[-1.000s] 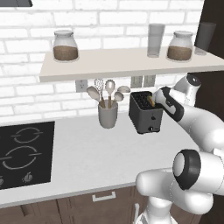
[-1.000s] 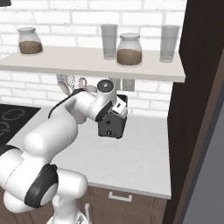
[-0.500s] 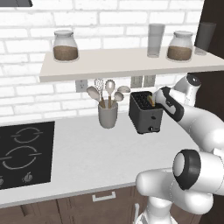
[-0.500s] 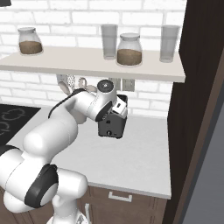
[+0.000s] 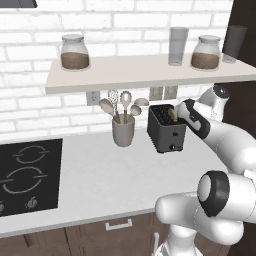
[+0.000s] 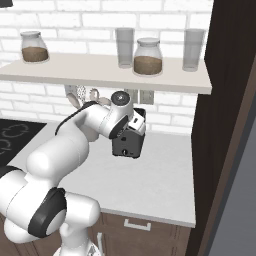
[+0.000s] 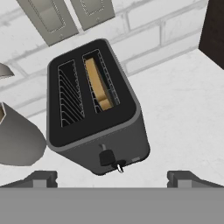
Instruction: Start the toaster. Once the lever pops up, take the bread to the plate on the dining counter.
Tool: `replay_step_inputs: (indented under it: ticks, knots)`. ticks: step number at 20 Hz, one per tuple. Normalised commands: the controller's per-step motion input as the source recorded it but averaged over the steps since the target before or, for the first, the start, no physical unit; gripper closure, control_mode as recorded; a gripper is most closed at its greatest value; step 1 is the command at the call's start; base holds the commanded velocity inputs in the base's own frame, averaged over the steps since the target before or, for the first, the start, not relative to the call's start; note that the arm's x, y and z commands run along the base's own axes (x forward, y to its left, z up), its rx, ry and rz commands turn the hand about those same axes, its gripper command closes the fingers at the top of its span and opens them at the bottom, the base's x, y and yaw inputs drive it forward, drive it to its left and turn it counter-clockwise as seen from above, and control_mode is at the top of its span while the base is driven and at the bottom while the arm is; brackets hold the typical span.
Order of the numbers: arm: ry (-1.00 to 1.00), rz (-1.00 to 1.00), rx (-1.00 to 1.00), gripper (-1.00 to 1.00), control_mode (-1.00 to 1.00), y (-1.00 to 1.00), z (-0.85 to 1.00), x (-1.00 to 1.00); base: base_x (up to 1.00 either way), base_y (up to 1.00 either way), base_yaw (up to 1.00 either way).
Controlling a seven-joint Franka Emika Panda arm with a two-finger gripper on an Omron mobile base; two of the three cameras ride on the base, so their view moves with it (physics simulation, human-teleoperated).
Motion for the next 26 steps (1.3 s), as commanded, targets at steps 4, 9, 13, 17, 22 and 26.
replay_step_inputs:
  ticks: [4, 9, 13, 17, 22, 26]
  knots:
    - [0.00, 0.00, 0.00, -1.00, -1.00, 0.00, 0.00, 0.00, 0.00, 0.00, 0.00]
    - [0.00, 0.00, 0.00, -1.00, -1.00, 0.00, 0.00, 0.00, 0.00, 0.00, 0.00]
    - [0.00, 0.00, 0.00, -1.00, -1.00, 0.00, 0.00, 0.00, 0.00, 0.00, 0.00]
    - [0.00, 0.00, 0.00, -1.00, -1.00, 0.00, 0.00, 0.00, 0.00, 0.00, 0.00]
    - [0.00, 0.00, -0.07, -1.00, -1.00, 0.00, -0.01, 0.00, 0.00, 0.00, 0.00]
    - [-0.01, 0.01, -0.05, -1.00, -1.00, 0.00, -0.02, 0.00, 0.00, 0.00, 0.00]
